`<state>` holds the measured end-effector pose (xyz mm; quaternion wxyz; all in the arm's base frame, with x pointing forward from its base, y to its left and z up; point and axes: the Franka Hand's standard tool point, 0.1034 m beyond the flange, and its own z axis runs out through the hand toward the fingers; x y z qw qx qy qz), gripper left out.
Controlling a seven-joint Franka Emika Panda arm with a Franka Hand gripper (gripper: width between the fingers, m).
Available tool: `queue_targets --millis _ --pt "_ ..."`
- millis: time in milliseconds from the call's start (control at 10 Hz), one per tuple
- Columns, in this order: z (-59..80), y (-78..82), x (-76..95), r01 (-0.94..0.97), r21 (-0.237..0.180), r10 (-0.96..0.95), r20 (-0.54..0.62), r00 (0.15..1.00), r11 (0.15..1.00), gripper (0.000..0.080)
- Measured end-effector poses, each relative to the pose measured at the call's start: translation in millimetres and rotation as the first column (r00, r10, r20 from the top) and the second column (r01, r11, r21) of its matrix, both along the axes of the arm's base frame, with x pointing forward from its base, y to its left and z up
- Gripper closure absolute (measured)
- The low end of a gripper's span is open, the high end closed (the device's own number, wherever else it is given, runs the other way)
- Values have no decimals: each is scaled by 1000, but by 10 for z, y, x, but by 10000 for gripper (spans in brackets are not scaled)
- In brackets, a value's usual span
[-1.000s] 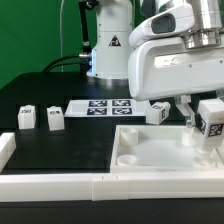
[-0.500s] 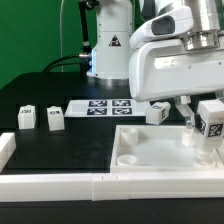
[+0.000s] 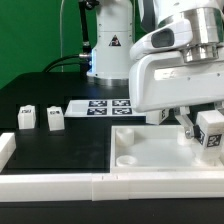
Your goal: Assemble one leg
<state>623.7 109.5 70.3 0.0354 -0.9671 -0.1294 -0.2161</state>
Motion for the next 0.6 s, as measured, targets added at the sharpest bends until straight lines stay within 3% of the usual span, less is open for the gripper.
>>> queue_targets --millis 300,600 --pt "-2 -10 6 4 1 -4 27 1000 1000 512" --pt "-70 -69 -70 21 2 -21 124 992 1000 512"
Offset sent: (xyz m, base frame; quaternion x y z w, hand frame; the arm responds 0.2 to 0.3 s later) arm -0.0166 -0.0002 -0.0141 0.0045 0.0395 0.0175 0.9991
